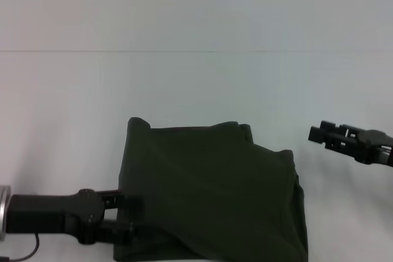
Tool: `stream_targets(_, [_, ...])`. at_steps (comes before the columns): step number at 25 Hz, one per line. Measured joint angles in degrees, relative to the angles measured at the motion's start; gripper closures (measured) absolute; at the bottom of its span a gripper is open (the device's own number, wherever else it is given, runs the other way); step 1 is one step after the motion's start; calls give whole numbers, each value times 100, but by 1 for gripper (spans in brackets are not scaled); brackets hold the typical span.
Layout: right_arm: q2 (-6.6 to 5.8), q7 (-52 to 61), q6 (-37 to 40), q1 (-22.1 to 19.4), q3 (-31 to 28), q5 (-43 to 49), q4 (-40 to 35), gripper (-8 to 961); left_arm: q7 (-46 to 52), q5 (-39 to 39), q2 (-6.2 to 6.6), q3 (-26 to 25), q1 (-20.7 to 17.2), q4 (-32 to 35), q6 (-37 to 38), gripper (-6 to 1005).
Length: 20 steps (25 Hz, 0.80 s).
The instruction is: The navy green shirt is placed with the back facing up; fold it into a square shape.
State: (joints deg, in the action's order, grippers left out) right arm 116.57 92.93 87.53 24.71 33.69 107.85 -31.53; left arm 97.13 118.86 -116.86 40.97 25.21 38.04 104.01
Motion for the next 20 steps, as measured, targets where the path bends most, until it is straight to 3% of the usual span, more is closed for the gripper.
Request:
stream_targets(2, [-144,549,94,12,227,0,-13,350,-421,109,-121,7,-209,153,-142,61])
stream_targets(7, [-560,2364,179,46,424,0,28,351,-1363,137,-255,21,-461,205,-211,65])
stream_targets(9, [-668,2841,207,77,466,-1,43,351,-1741,192,-302,19,-536,211,-318,65])
stream_targets(13, [-697,3353,229,180,538,-2,44,352,-2166,258,-406,-21,-685,354,-643,65])
stream_targets(20, [-654,3969,226,515,698,302,41,353,-2214,220,-439,-254,-764,524,-477,65])
